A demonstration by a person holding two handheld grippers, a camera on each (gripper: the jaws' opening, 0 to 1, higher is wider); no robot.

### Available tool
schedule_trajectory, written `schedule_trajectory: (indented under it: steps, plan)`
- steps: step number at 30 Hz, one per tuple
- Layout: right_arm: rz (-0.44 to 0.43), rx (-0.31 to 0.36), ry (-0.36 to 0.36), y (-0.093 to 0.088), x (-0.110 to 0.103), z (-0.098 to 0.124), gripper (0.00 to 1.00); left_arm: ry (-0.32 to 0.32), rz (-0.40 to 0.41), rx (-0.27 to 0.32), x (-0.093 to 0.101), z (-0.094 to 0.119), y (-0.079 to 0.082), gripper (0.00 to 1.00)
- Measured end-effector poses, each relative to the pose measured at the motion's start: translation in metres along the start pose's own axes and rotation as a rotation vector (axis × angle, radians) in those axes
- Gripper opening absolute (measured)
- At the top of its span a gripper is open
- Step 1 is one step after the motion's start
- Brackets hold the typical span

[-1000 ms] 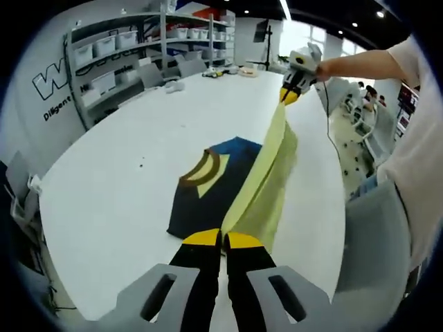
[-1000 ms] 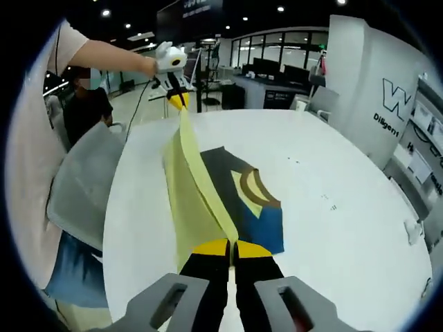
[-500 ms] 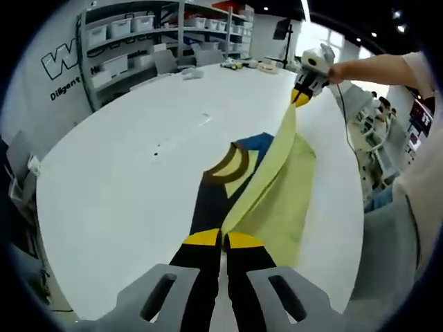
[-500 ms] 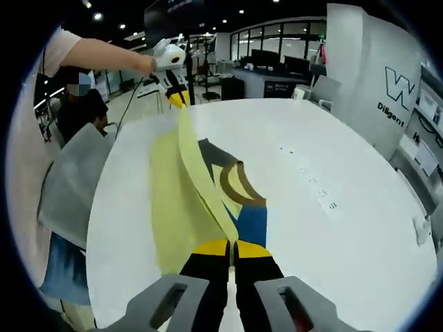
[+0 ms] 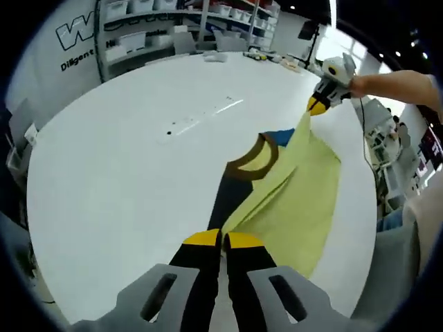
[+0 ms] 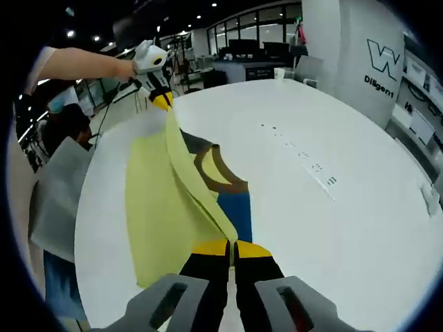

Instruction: Fold the garment on the visible template until the final outline fits inside the template.

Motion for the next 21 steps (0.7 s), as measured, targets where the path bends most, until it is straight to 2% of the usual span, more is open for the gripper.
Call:
schedule_trajectory:
  steps: [4, 7, 11, 13, 15, 17, 19, 21]
  plan:
    - [-0.031, -0.026, -0.026, -0.004, 0.004, -0.011, 0.00, 0.032, 0.058, -0.017, -0.006, -0.014, -0.007, 0.01]
    - [-0.060, -0.017, -0.031, -0.003, 0.005, -0.019, 0.00, 0.047, 0.064, -0.033, -0.009, -0.022, -0.012, 0.01]
    - [-0.070, -0.052, -0.053, -0.008, 0.009, -0.027, 0.00, 0.071, 0.088, -0.044, -0.013, -0.025, -0.015, 0.01]
    - [-0.072, -0.076, -0.085, -0.013, 0.012, -0.028, 0.00, 0.093, 0.126, -0.040, -0.015, -0.026, -0.016, 0.01]
    - [-0.134, -0.073, -0.104, -0.015, 0.013, -0.031, 0.00, 0.111, 0.155, -0.037, -0.018, -0.028, -0.018, 0.01]
    - [-0.119, -0.076, -0.124, -0.016, 0.016, -0.032, 0.00, 0.124, 0.157, -0.022, -0.017, -0.028, -0.017, 0.02]
    - [-0.145, -0.065, -0.135, -0.015, 0.015, -0.032, 0.00, 0.140, 0.159, -0.003, -0.019, -0.030, -0.015, 0.02]
    - [-0.105, -0.070, -0.155, -0.015, 0.018, -0.031, 0.00, 0.152, 0.147, 0.008, -0.021, -0.029, -0.014, 0.02]
Point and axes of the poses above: the point that each gripper's makers call its tool centre point, and the gripper's own axes: z roughly backward along the fingers, x roughly to its right, y roughly out of its top, the point moved 8 cm from there along z, roughly backward along the fingers, and after that the axes turned 14 degrees about x, right-handed, at the moved point
